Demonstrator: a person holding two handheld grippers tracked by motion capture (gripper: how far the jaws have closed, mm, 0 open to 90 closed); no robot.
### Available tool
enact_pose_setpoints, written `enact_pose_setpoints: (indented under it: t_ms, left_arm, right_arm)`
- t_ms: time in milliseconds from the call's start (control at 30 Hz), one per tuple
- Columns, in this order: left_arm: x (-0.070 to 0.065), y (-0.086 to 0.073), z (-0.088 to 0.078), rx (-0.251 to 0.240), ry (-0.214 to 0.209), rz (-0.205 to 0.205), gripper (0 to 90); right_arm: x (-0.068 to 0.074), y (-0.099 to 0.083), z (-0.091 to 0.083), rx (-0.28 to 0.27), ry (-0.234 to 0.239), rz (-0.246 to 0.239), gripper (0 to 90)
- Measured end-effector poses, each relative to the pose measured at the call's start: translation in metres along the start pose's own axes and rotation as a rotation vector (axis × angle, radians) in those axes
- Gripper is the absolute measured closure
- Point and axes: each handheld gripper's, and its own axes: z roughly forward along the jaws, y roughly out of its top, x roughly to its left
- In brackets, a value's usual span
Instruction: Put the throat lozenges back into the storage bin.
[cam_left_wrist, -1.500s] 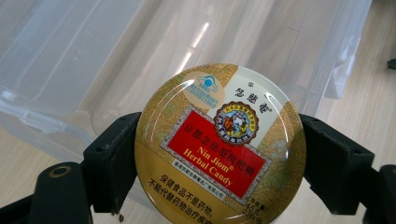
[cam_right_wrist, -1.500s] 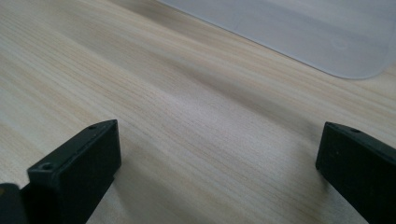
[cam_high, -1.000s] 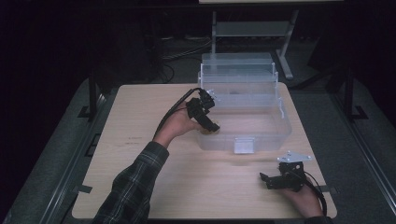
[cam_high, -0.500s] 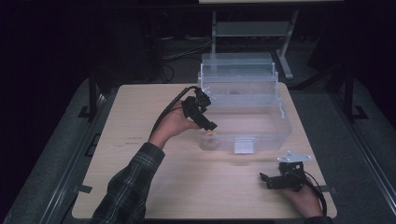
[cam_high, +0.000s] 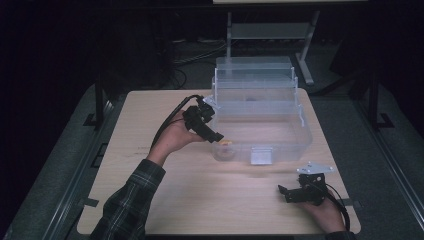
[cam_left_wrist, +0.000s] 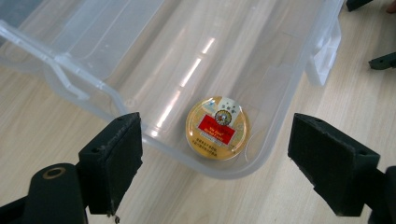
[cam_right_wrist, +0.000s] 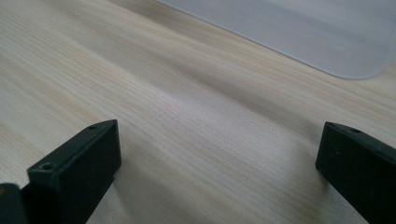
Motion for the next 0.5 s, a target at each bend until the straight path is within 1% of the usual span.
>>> enact_pose_setpoints:
  t_ms: [200,333,400,467,500]
  left_arm:
    - [-0.001,-0.013,-0.004,-0.014,0.012,-0.016,14.7]
    - [-0.001,-0.023,-0.008,-0.033,0.019,-0.036,13.8]
    - [-0.001,-0.030,-0.009,-0.035,0.024,-0.037,12.9]
    - [-0.003,-0.036,-0.010,-0.049,0.029,-0.060,12.9]
    - [-0.004,-0.039,-0.010,-0.049,0.030,-0.061,12.8]
  right_arm:
    - [0.000,0.000,0.000,0.000,-0.001,0.000,0.0]
    - [0.000,0.000,0.000,0.000,-0.001,0.000,0.0]
    - [0.000,0.000,0.000,0.000,-0.001,0.000,0.0]
    - [0.000,0.000,0.000,-0.001,-0.002,-0.002,0.0]
    - [0.000,0.000,0.000,0.000,-0.001,0.000,0.0]
